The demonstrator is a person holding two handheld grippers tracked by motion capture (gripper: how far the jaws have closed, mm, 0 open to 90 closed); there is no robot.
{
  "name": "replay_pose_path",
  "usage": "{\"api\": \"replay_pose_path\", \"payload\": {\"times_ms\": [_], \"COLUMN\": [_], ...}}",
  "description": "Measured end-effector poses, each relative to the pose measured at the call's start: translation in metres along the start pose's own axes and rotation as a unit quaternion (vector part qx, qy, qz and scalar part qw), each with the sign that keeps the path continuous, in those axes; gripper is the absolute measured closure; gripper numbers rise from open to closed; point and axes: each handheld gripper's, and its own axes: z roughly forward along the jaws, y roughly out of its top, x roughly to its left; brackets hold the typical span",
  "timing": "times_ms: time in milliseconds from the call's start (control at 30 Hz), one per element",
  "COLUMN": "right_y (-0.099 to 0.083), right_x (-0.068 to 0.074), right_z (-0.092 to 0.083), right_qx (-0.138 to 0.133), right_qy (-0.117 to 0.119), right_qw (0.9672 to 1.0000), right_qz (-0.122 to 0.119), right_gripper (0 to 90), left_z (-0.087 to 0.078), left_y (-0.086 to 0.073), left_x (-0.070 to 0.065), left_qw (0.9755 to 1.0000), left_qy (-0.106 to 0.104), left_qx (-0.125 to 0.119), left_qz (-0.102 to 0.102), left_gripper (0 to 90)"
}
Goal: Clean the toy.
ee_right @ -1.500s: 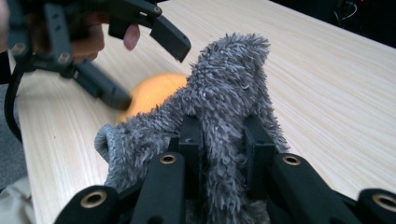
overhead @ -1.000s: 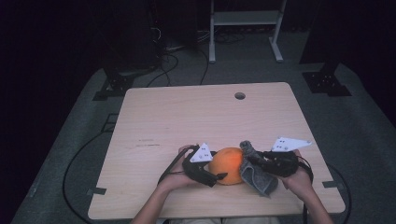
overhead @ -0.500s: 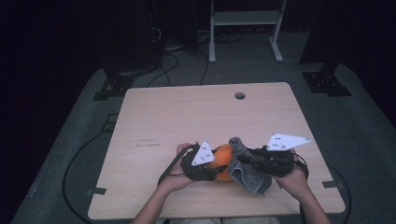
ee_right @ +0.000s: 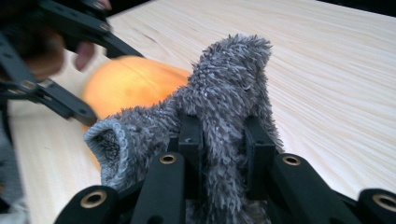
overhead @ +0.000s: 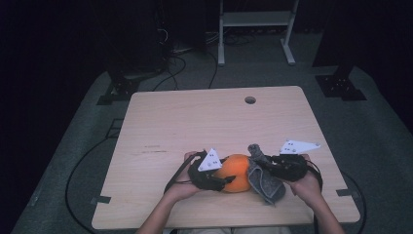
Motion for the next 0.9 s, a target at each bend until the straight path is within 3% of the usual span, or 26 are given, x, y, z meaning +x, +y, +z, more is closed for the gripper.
{"api": "replay_pose_path", "payload": {"times_ms": [133,200,233,333,367,433,467,567,633,733,900], "right_y": [0.002,0.011,0.019,0.023,0.023,0.019,0.015,0.010,0.008,0.006,0.005], "right_x": [0.002,0.013,0.025,0.032,0.035,0.036,0.033,0.027,0.026,0.025,0.023], "right_z": [-0.008,-0.014,-0.014,-0.010,-0.005,0.003,0.006,0.004,0.002,0.001,0.002], "right_qx": [-0.012,-0.027,-0.036,-0.031,-0.019,-0.002,-0.002,-0.001,0.001,0.001,0.002], "right_qy": [-0.015,-0.002,0.008,0.014,0.008,-0.003,0.004,0.004,0.006,0.009,0.014], "right_qw": [0.9998,0.9996,0.9989,0.9987,0.9986,0.9985,0.9989,0.9992,0.9993,0.9994,0.9994], "right_qz": [0.004,-0.008,-0.028,-0.037,-0.049,-0.054,-0.046,-0.039,-0.036,-0.033,-0.032], "right_gripper": [72.6,72.5,72.5,72.4,72.4,72.5,72.4,72.4,72.4,72.4,72.3], "left_z": [0.001,0.001,0.002,0.002,0.002,0.001,0.001,-0.005,-0.007,0.000,0.001], "left_y": [0.001,0.002,0.002,0.002,0.002,0.000,-0.001,-0.002,-0.002,-0.008,-0.011], "left_x": [-0.002,-0.001,-0.002,-0.003,-0.003,-0.002,-0.001,0.006,0.009,0.011,0.010], "left_qw": [0.9999,0.9999,0.9999,1.0000,1.0000,1.0000,1.0000,0.9988,0.9981,0.9990,0.9989], "left_qy": [0.010,0.009,0.009,0.007,0.005,-0.004,-0.007,-0.024,-0.030,-0.032,-0.033], "left_qx": [-0.003,-0.003,-0.005,-0.004,-0.003,-0.003,-0.004,-0.036,-0.044,-0.016,-0.022], "left_qz": [0.002,-0.002,-0.006,-0.004,-0.003,-0.004,-0.004,-0.023,-0.030,-0.027,-0.024], "left_gripper": [38.4,38.4,38.5,38.5,38.4,36.6,34.3,28.3,27.1,19.2,20.6]}}
